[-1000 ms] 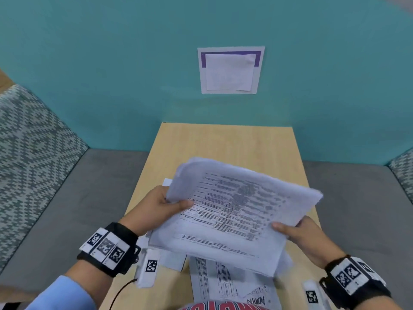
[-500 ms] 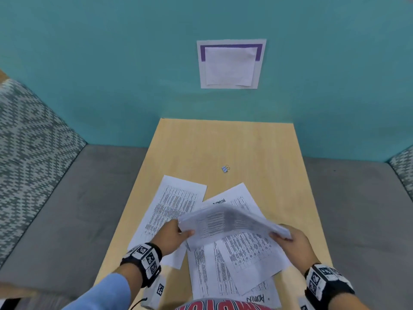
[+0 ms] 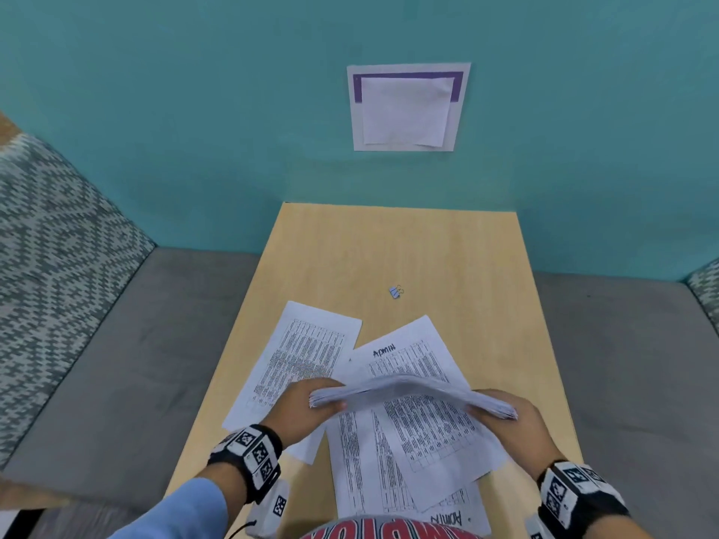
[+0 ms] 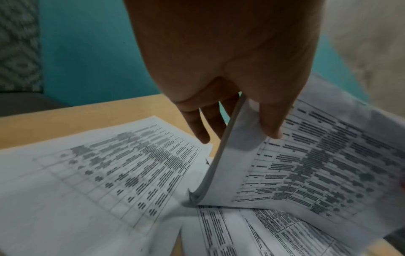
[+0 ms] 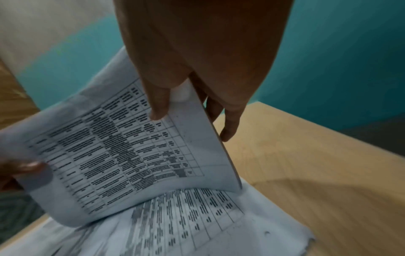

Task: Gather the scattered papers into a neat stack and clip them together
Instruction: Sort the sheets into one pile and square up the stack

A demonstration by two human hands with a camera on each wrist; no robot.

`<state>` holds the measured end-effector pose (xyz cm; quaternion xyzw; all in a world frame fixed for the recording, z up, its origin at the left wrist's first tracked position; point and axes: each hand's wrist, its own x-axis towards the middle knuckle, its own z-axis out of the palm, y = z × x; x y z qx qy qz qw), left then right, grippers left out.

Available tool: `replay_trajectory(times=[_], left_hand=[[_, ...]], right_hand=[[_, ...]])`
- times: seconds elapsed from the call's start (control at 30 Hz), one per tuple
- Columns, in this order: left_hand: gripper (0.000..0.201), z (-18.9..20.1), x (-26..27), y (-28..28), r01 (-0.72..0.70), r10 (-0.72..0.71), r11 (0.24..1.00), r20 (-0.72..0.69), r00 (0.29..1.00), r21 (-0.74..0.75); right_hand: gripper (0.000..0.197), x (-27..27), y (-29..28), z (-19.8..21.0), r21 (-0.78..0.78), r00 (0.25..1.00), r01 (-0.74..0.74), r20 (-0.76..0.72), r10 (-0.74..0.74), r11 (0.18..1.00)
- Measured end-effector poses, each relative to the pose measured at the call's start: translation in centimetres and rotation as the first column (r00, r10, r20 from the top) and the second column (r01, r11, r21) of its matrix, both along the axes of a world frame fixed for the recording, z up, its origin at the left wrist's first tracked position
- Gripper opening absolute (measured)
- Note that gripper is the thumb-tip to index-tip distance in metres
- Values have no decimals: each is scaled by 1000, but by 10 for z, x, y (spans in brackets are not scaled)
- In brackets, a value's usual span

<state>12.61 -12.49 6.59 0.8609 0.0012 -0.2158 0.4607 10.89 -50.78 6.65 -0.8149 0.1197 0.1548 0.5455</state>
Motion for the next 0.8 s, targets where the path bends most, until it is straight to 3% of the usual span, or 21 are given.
replay_trajectory(times=[0.1,0.23,0.27,0.37,0.43,0.5,0.6,0.7,0.8], left_hand=[[31,4,6,-6,-64,62,998,48,997,28],[10,24,8,-6,-162,174,981,122,977,-104],[3,26,7,-6,-153,168,981,133,977,-117],[18,18,0,-3,-75,78,997,139,987,-29],[6,12,-2,-4,-32,28,998,96,995,48],[10,12,-1,-4,-30,21,996,103,994,83],[22,36,4,-8,12,-48,987,227,973,158],[14,70,7,-18,147,-251,946,366,896,289],[18,107,11,-40,255,-469,853,452,759,456]], right_hand=[[6,9,1,3,-23,997,68,20,-68,997],[17,8,-4,19,81,977,175,111,-183,981],[19,6,-4,22,89,975,163,138,-174,983],[20,-1,-6,15,4,989,64,130,-64,998],[18,-5,-10,6,-98,998,10,57,-5,995],[20,-4,-17,6,-166,998,1,55,9,986],[33,0,-20,35,-166,986,41,168,-13,985],[64,11,-8,64,-430,889,16,420,184,903],[86,22,34,95,-631,769,-199,374,519,750]])
